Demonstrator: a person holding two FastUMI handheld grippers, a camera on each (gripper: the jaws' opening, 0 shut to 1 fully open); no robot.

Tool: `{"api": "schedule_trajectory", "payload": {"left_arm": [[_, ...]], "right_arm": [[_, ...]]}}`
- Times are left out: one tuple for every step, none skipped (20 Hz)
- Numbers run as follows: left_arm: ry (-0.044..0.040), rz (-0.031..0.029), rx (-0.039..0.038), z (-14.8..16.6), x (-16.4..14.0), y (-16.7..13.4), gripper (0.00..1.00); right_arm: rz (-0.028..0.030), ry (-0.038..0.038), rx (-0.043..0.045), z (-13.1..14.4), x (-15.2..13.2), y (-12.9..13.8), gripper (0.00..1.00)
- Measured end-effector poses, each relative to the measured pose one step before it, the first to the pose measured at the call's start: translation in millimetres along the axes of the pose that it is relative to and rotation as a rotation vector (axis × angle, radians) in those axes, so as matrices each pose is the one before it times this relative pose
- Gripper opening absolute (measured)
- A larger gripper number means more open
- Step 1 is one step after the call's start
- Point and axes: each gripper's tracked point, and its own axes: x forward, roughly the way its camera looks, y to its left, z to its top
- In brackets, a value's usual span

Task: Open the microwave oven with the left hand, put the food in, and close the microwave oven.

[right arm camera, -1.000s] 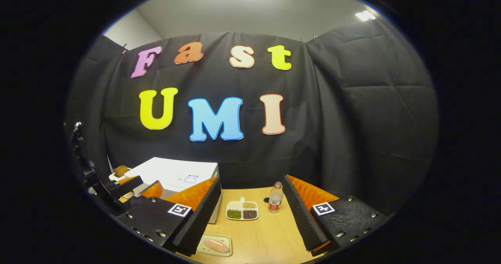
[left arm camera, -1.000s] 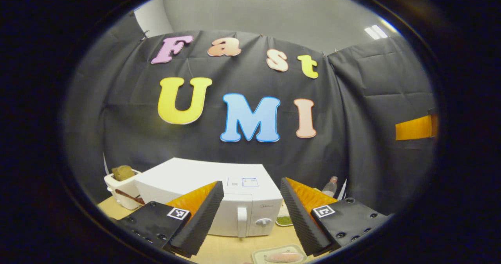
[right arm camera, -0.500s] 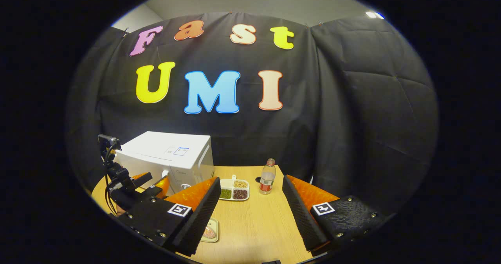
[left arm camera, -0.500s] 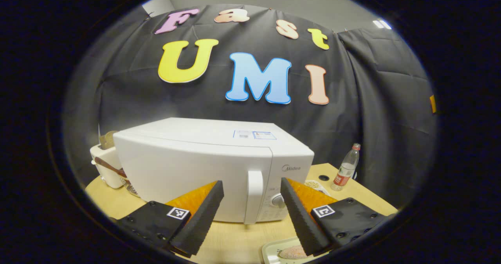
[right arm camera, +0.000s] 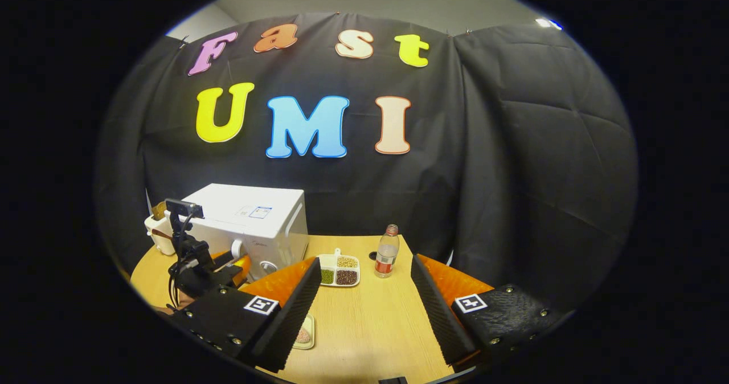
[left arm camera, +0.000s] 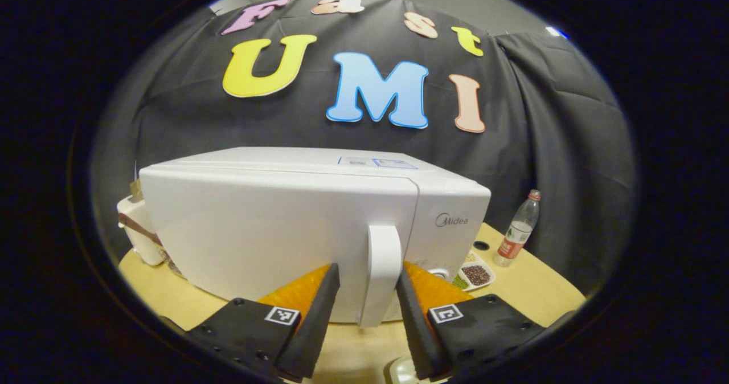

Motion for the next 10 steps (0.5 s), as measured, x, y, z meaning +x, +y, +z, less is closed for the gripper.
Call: {"api": "schedule_trajectory", "payload": {"left_arm": [[-0.00541,0.02308,0.0319,-4.36,13.46,-0.74,0.52],[0.00325,0.00545,0.03284,7.14,-17.95,2.08,0.35],[0.00421,0.00485,0.02124,1.8,-1.47,0.09,0.3],[0.01498,0.00037,-0.00775,-4.53,2.9,0.87,0.25],[0.01022,-0.00244,-0.02331,-0.16,-0.69,0.15,0.21],[0.0046,-0.00326,-0.00988,1.71,-1.51,0.37,0.18],[0.007,-0.00161,0.00161,-0.18,-0.97,-1.28,0.18],[0.00402,0.00053,0.01097,0.29,-0.08,-0.1,0.17],[0.00962,-0.00106,0.00339,-0.65,-0.91,0.13,0.15],[0.01401,-0.00416,0.00278,-0.41,0.65,0.04,0.15]], "right_arm": [[0.00185,-0.00036,0.00047,1.17,-0.28,1.67,0.97],[0.00494,-0.00092,0.00001,0.5,-0.21,2.52,0.97],[0.00507,-0.00257,-0.0034,1.15,-0.15,2.63,0.97],[0.00384,-0.00329,-0.00517,0.05,-1.03,0.63,0.97],[0.00329,-0.00295,-0.00481,0.96,-0.91,1.15,0.97],[0.00232,-0.00336,-0.00241,0.82,-0.44,0.16,0.97],[0.00039,-0.00201,0.00018,1.56,-0.6,-0.26,0.97],[-0.00025,-0.00171,0.00213,0.17,-0.2,-1.06,0.97],[0.00103,-0.00327,0.00311,1.76,-0.22,-0.41,0.97],[-0.00092,-0.005,0.00123,0.92,0.38,-1.05,0.97]]}}
